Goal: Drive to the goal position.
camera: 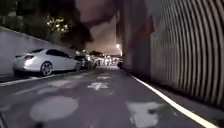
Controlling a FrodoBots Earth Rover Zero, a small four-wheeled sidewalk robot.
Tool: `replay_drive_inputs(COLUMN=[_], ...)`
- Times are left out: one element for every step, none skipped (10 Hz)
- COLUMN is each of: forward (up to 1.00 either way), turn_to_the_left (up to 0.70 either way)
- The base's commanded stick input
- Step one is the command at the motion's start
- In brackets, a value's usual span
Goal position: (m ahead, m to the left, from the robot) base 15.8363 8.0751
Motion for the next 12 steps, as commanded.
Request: replay_drive_inputs(forward=[0.45,0.45,0.45,0.45,0.45,0.45,0.45,0.45,0.45,0.45,0.45,0.45], turn_to_the_left=[0.00,0.00,0.00,0.00,0.00,0.00,0.00,0.00,0.00,0.00,0.00,0.00])
